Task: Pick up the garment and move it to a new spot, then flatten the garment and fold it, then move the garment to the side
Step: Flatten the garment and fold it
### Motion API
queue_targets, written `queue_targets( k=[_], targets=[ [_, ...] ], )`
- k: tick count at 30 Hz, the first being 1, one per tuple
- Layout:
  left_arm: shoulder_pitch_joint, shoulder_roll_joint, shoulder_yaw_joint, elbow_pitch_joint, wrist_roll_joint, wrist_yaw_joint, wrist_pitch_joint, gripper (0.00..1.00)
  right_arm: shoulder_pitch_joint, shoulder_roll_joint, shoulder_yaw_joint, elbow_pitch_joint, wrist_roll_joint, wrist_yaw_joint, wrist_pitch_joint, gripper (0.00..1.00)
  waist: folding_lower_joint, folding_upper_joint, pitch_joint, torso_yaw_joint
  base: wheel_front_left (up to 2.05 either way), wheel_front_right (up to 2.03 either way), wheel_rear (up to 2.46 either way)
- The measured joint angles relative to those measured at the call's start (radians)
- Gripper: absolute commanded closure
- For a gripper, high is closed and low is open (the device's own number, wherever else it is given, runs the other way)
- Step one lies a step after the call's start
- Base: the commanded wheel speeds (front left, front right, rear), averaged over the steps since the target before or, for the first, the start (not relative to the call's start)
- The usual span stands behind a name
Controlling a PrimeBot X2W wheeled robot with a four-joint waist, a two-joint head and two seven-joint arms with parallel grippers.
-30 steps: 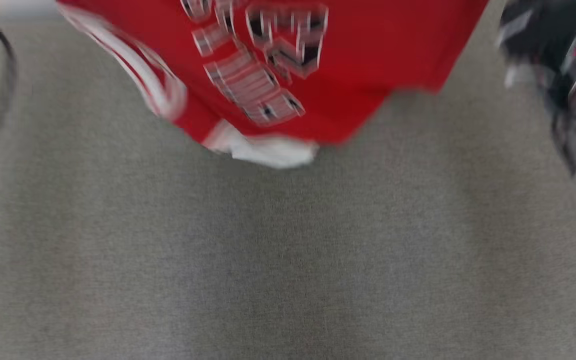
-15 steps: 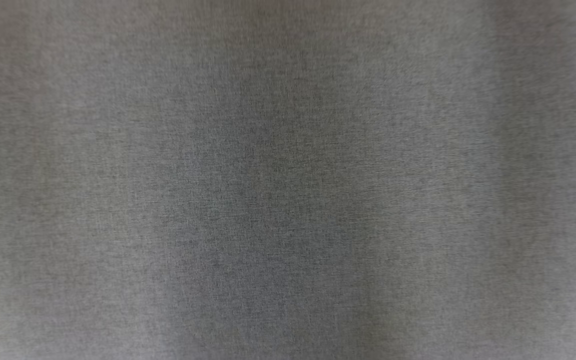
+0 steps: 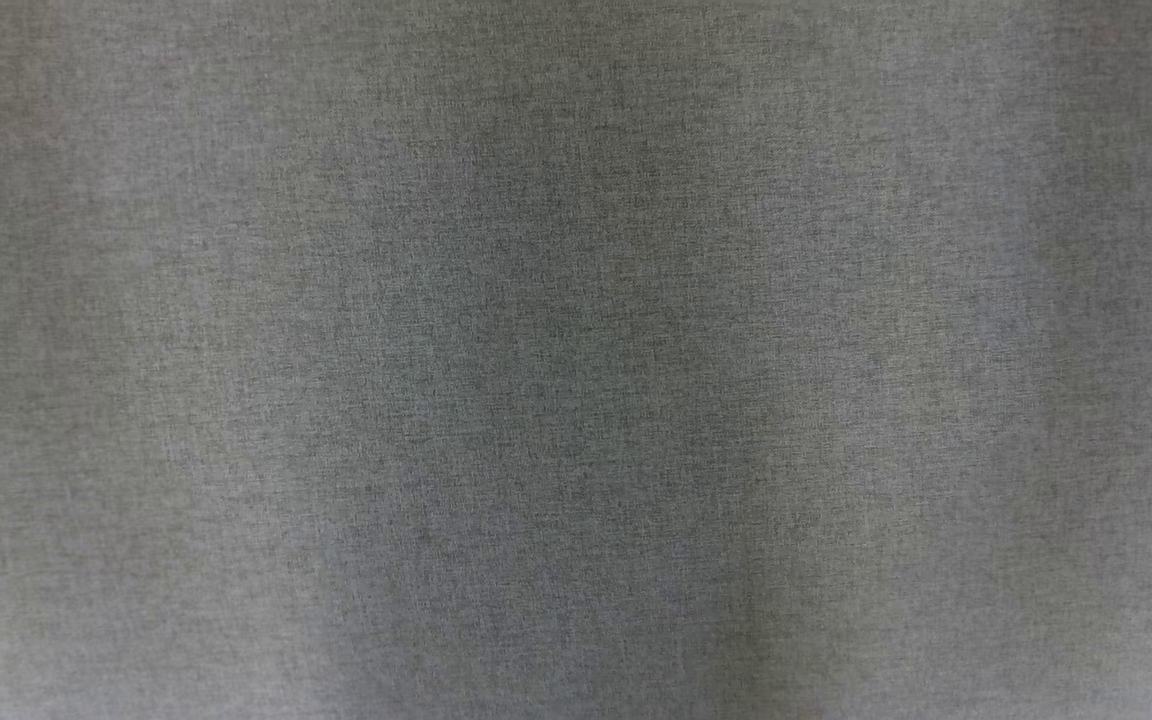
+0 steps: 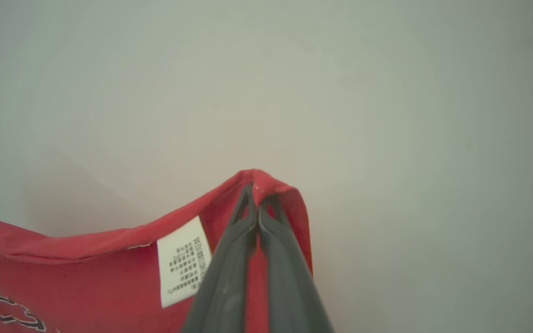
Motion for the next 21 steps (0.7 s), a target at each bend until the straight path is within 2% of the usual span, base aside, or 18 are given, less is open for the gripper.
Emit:
queue_targets(
  k=[10, 14, 19, 20, 21],
  targets=[
    [0.071, 0.018, -0.088, 0.005, -0.102, 0.0, -0.039, 1.0, 0.024, -0.026, 0.1, 0.002, 0.066, 0.0, -0.019, 1.0, 0.0, 0.0, -0.02, -0.002, 0.0, 0.0, 0.0],
    [0.194, 0.034, -0.11, -0.064, -0.178, 0.0, -0.075, 1.0, 0.117, -0.062, 0.138, -0.04, 0.123, 0.0, -0.048, 1.0, 0.0001, 0.0, -0.051, 0.003, 0.0, 0.0, 0.0],
    [0.353, 0.065, -0.092, -0.163, -0.248, 0.0, -0.103, 1.0, 0.263, -0.112, 0.177, -0.113, 0.191, 0.0, -0.08, 1.0, 0.0, 0.0, -0.096, 0.011, 0.0, 0.0, 0.0],
    [0.443, 0.08, -0.066, -0.224, -0.277, 0.0, -0.111, 1.0, 0.348, -0.136, 0.19, -0.158, 0.218, 0.0, -0.099, 1.0, 0.0, -0.0001, -0.123, 0.013, 0.0, 0.0, 0.0],
    [0.443, 0.08, -0.066, -0.224, -0.277, 0.0, -0.111, 1.0, 0.348, -0.136, 0.19, -0.158, 0.218, 0.0, -0.099, 1.0, 0.0, -0.0001, -0.123, 0.013, 0.0, 0.0, 0.0]
  ],
)
